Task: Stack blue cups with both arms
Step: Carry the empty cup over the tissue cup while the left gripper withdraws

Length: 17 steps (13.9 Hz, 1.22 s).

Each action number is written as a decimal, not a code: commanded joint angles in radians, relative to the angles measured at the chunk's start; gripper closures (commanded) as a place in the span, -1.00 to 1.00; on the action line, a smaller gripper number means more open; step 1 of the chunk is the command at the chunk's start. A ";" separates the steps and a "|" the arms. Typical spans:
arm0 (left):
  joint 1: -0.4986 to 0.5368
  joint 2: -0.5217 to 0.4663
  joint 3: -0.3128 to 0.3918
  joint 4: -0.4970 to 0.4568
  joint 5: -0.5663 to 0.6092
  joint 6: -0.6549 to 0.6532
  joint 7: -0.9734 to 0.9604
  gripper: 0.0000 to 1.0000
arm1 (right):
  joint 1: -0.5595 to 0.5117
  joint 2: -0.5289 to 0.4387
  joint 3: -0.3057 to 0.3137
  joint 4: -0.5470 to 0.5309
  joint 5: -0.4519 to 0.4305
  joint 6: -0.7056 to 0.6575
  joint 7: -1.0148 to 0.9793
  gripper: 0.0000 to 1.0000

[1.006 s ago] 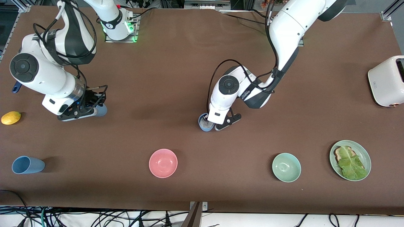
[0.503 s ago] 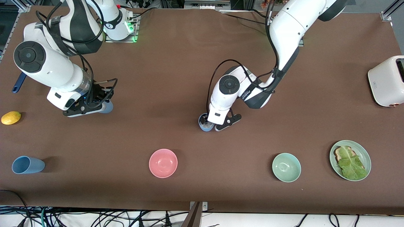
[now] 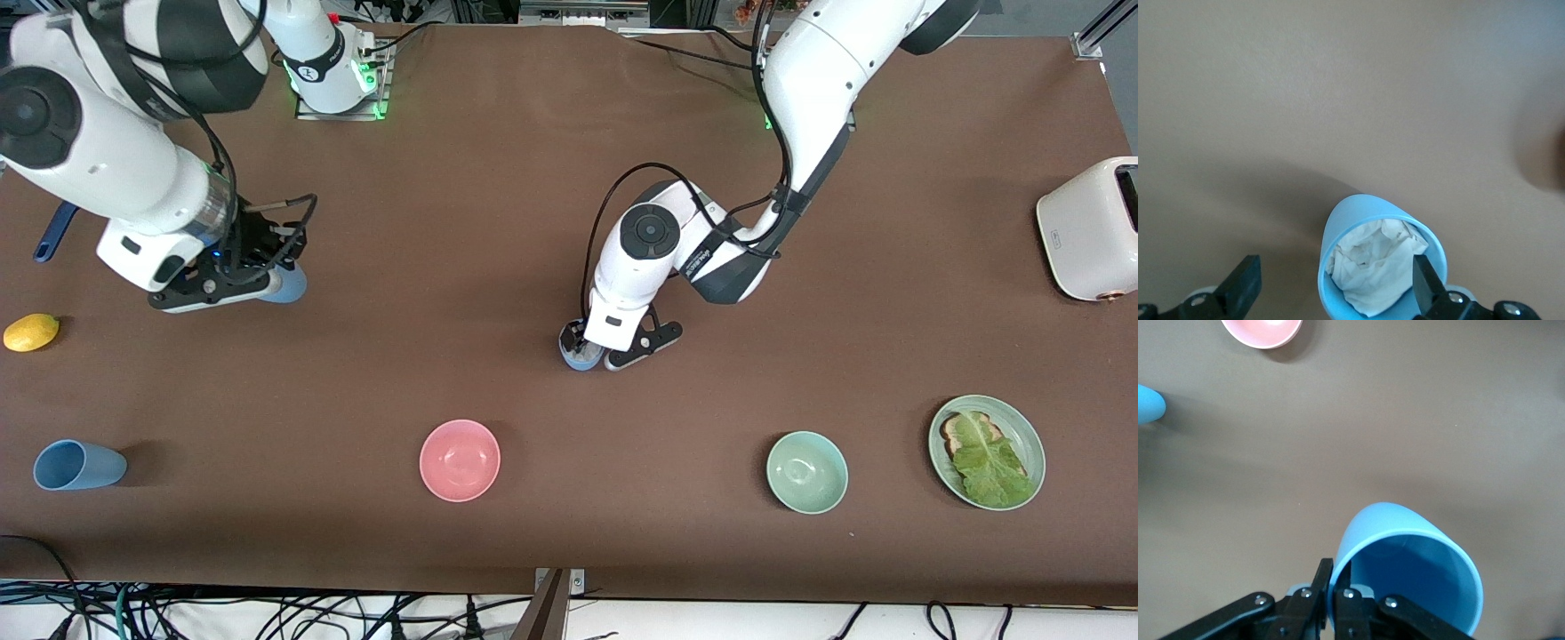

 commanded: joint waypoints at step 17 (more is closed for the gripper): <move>0.270 -0.400 0.034 0.065 -0.200 -0.638 0.859 -1.00 | 0.279 0.188 0.070 0.197 -0.006 0.028 0.562 1.00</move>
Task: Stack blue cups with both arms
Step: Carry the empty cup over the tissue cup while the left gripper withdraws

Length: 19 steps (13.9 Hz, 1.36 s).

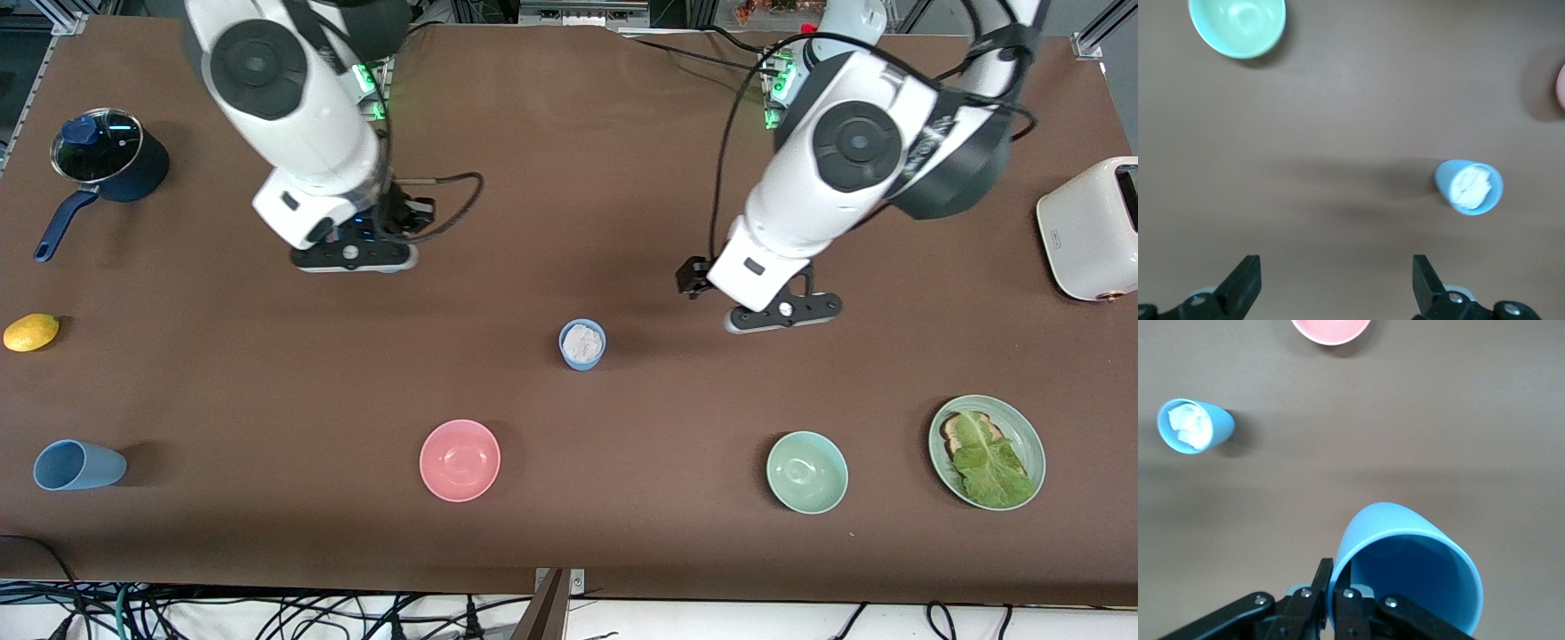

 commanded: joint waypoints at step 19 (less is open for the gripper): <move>0.116 -0.178 0.378 -0.053 -0.036 -0.109 0.489 -1.00 | 0.286 0.470 -0.057 0.412 -0.105 0.306 0.464 1.00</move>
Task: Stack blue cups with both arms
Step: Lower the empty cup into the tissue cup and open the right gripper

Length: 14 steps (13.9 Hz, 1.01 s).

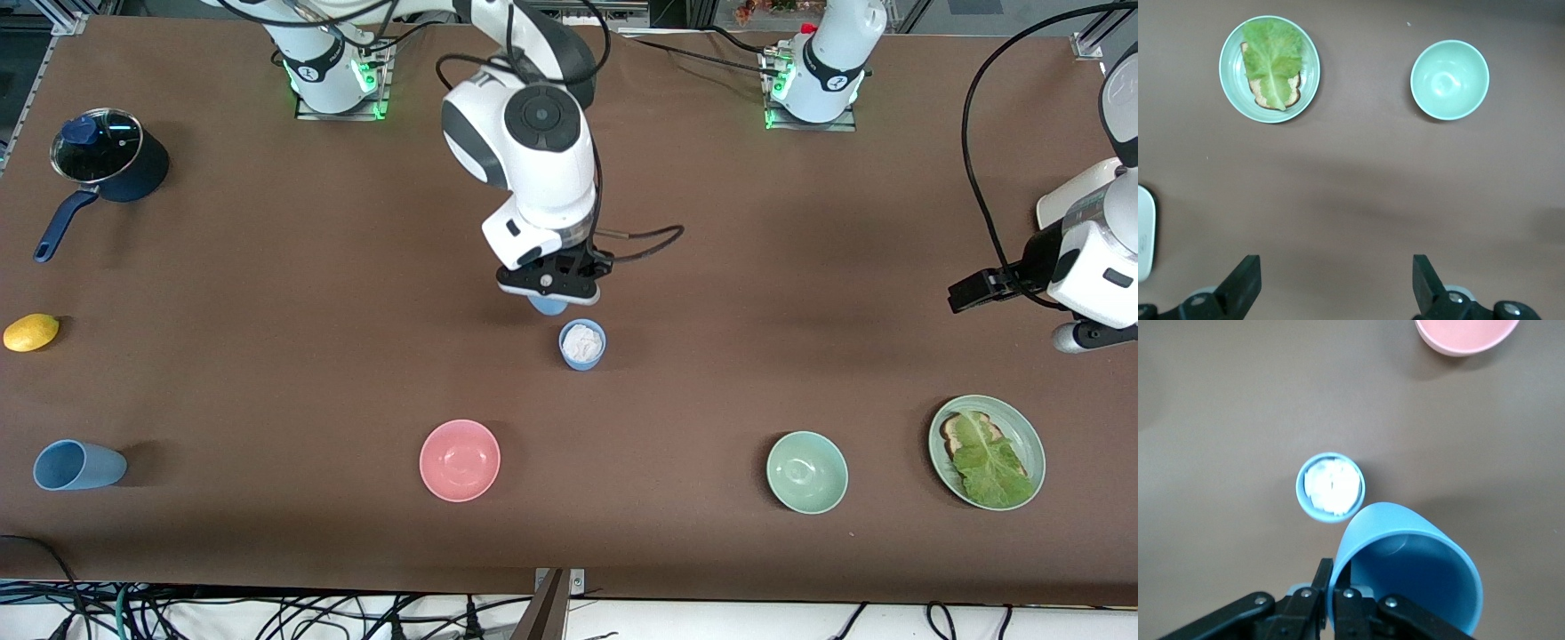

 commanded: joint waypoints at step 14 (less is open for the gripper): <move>-0.009 -0.268 -0.022 -0.204 -0.065 -0.114 0.120 -1.00 | 0.090 0.169 -0.123 0.160 -0.019 0.182 0.002 1.00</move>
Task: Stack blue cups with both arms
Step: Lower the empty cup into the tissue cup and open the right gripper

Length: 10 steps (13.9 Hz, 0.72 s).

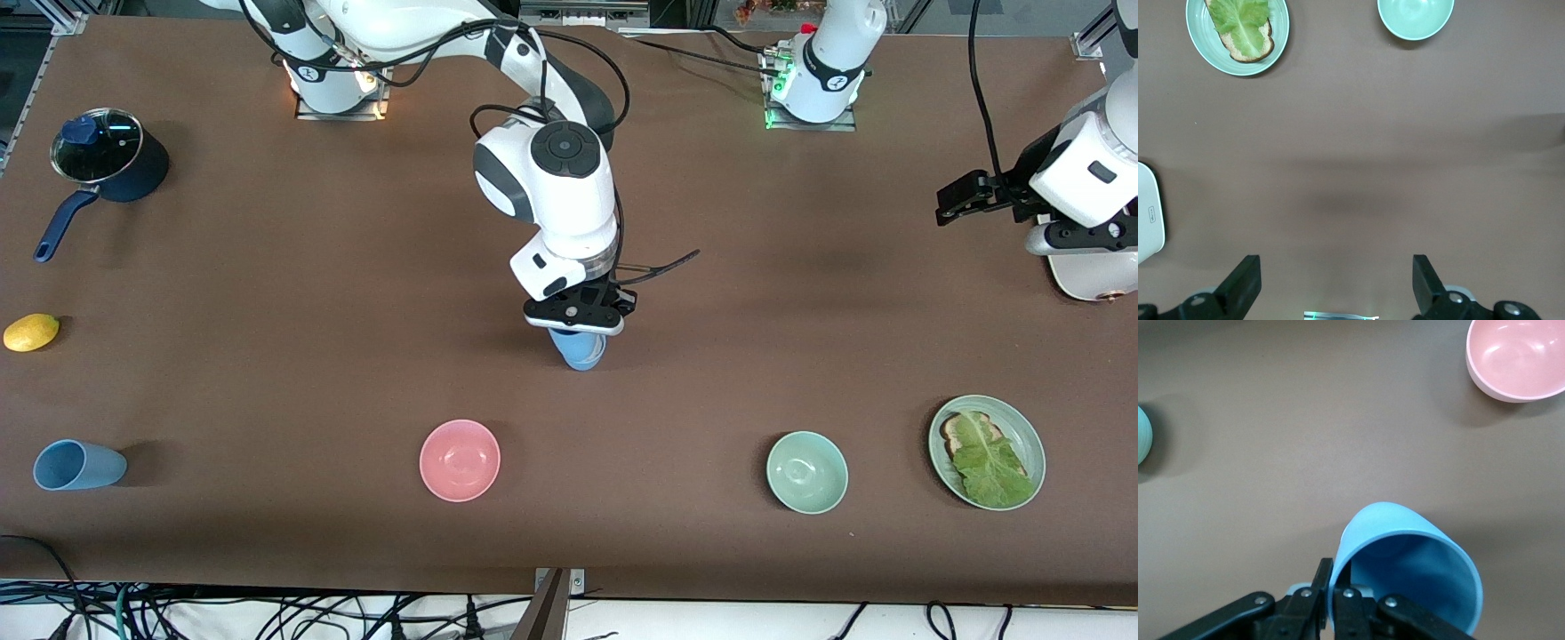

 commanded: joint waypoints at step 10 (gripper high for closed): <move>0.030 -0.041 -0.027 -0.032 -0.029 -0.023 0.026 -1.00 | 0.023 0.059 -0.039 0.086 -0.014 0.004 -0.015 1.00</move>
